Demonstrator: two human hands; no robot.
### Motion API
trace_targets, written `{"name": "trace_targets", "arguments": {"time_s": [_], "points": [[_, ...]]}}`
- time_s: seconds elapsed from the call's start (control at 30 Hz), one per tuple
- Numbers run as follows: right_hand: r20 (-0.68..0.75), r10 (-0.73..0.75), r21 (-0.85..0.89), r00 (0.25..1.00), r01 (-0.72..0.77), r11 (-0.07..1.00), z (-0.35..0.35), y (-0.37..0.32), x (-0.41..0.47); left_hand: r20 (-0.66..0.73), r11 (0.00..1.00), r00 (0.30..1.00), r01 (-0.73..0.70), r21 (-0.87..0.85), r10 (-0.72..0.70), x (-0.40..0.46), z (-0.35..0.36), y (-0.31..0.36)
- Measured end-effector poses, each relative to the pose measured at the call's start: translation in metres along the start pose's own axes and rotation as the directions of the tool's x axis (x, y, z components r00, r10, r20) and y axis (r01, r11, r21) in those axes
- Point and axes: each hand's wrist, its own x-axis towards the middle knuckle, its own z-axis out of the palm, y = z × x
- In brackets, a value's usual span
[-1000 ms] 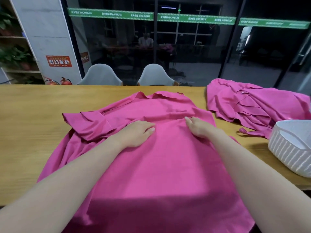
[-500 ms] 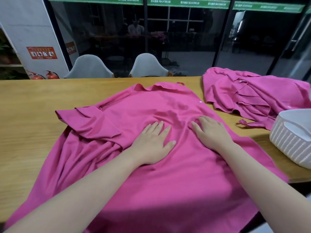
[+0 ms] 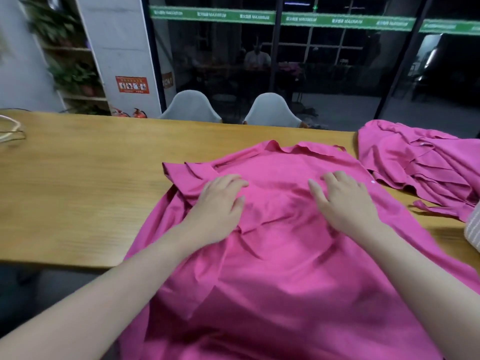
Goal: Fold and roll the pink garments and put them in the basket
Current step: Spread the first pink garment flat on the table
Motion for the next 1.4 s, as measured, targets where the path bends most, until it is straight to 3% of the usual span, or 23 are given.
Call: {"name": "trace_targets", "arguments": {"time_s": [0.1, 0.2, 0.33, 0.5, 0.63, 0.87, 1.03, 1.13, 1.4], "points": [[0.072, -0.236, 0.149, 0.969, 0.223, 0.963, 0.007, -0.053, 0.026, 0.096, 0.969, 0.970, 0.209, 0.132, -0.222, 0.000, -0.017, -0.045], [0.186, -0.409, 0.219, 0.893, 0.368, 0.904, 0.027, -0.100, 0.049, 0.191, 0.949, 0.938, 0.254, 0.186, -0.288, -0.007, -0.023, -0.069], [0.318, -0.486, 0.263, 0.814, 0.416, 0.870, 0.059, -0.136, 0.074, 0.261, 0.944, 0.911, 0.277, 0.182, -0.318, 0.001, -0.019, -0.087], [0.373, -0.491, 0.314, 0.788, 0.391, 0.865, 0.088, -0.144, 0.102, 0.162, 0.961, 0.957, 0.211, 0.179, -0.240, 0.027, -0.015, -0.114], [0.259, -0.484, 0.308, 0.836, 0.404, 0.861, 0.104, -0.142, 0.125, -0.053, 0.973, 0.979, 0.200, 0.112, -0.195, 0.044, -0.019, -0.134], [0.052, -0.499, 0.373, 0.865, 0.446, 0.813, 0.116, -0.154, 0.173, -0.184, 0.954, 0.944, 0.246, -0.171, -0.276, 0.078, -0.042, -0.173], [0.091, -0.549, 0.483, 0.831, 0.445, 0.754, 0.127, -0.183, 0.199, -0.214, 0.906, 0.918, 0.248, -0.344, -0.333, 0.095, -0.054, -0.189], [0.147, -0.551, 0.423, 0.822, 0.451, 0.786, 0.141, -0.192, 0.211, -0.245, 0.897, 0.900, 0.264, -0.354, -0.362, 0.108, -0.057, -0.206], [0.017, -0.447, 0.335, 0.894, 0.416, 0.846, 0.168, -0.187, 0.246, -0.279, 0.898, 0.864, 0.350, -0.268, -0.420, 0.157, -0.057, -0.263]]}}
